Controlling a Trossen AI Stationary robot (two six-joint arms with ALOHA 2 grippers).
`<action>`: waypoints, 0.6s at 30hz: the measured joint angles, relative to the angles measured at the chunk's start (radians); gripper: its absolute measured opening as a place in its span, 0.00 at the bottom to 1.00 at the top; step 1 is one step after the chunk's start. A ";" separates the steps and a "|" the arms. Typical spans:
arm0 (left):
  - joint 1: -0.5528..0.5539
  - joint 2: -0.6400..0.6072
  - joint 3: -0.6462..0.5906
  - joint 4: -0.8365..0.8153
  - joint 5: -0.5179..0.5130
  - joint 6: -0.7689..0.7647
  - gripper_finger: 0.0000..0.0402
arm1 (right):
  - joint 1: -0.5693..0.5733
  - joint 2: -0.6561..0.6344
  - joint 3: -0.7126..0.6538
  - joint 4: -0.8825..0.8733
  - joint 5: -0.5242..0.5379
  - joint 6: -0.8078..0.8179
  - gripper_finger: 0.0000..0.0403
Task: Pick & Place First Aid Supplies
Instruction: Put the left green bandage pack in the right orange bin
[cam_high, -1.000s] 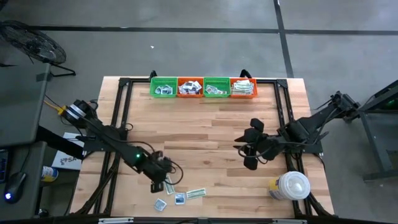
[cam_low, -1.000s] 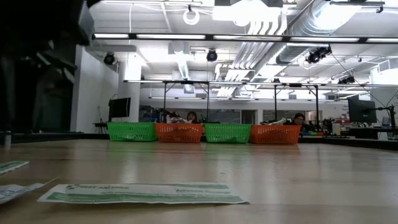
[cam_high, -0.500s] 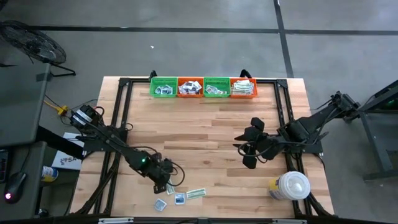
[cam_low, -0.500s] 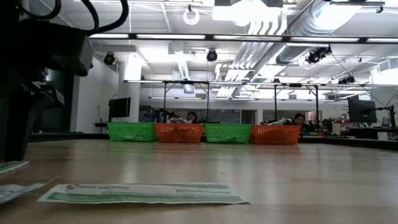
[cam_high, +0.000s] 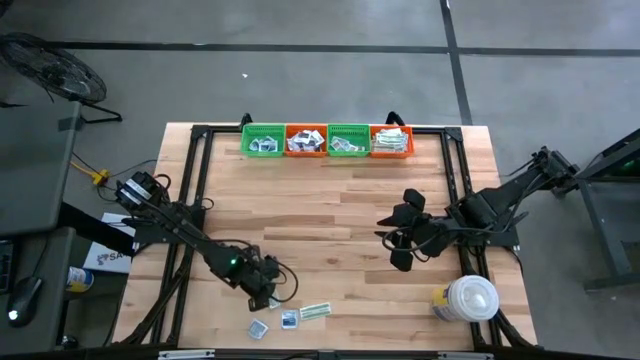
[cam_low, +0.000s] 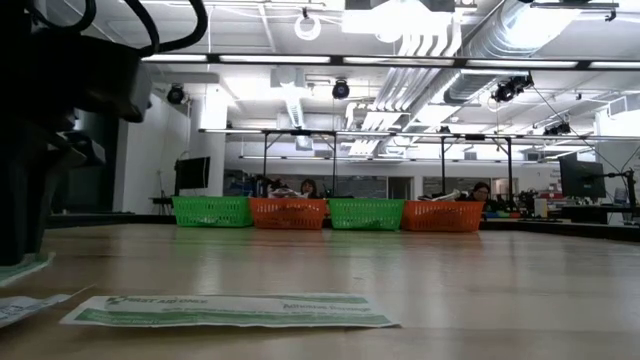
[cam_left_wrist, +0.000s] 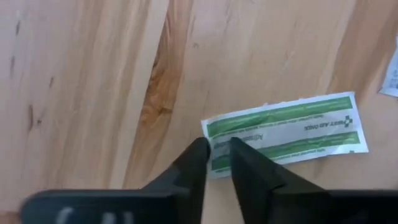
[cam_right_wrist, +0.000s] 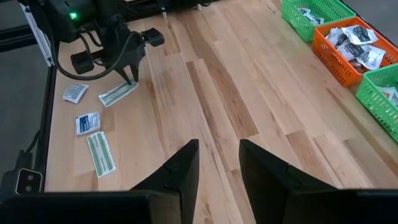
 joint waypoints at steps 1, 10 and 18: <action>0.000 0.000 0.000 -0.004 0.001 0.008 0.14 | 0.000 0.000 0.000 0.000 0.000 0.000 0.27; 0.002 0.006 0.000 -0.007 0.017 -0.027 0.01 | 0.000 0.000 0.000 -0.006 0.000 0.000 0.27; 0.005 -0.086 0.043 -0.162 -0.069 -0.042 0.00 | 0.000 0.000 0.000 -0.037 -0.001 -0.005 0.27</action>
